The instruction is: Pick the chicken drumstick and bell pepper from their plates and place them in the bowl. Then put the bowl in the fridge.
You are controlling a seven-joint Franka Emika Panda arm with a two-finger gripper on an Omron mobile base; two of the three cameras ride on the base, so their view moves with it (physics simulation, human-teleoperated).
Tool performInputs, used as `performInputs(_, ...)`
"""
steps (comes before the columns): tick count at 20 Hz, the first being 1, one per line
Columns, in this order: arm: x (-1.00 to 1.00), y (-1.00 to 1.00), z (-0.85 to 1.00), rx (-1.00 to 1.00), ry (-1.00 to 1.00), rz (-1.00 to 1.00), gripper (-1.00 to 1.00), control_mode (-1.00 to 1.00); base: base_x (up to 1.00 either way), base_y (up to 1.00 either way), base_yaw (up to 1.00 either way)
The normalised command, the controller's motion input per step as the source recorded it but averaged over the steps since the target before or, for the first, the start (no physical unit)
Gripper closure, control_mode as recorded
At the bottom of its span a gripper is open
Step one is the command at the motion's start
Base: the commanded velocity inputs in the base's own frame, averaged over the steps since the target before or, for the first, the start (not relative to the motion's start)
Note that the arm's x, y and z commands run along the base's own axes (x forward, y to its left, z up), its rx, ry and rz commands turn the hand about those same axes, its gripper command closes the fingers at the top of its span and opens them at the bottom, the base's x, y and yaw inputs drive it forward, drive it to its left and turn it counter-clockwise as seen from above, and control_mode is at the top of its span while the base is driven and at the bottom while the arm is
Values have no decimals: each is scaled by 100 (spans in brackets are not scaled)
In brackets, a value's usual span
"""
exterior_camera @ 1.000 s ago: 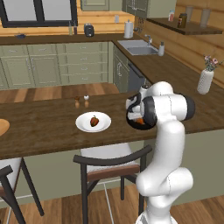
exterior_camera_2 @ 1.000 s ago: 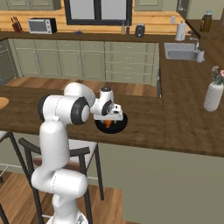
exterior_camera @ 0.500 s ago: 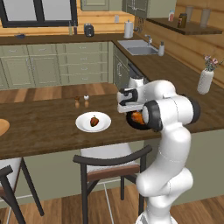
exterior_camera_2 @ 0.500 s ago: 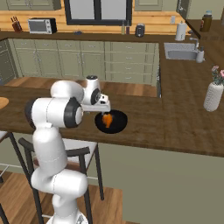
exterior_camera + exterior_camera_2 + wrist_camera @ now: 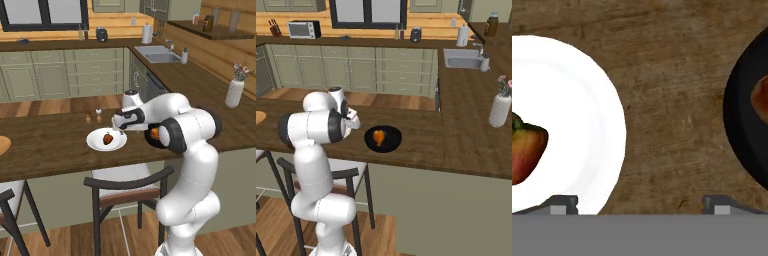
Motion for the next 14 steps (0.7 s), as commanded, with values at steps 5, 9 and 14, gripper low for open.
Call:
performInputs(5,29,90,0,0,0,-35,-100,-100,0,0,0)
performInputs(9,29,67,-4,0,0,-34,-100,-100,0,0,0)
performInputs(14,47,34,-21,0,3,-24,-100,-100,0,0,0)
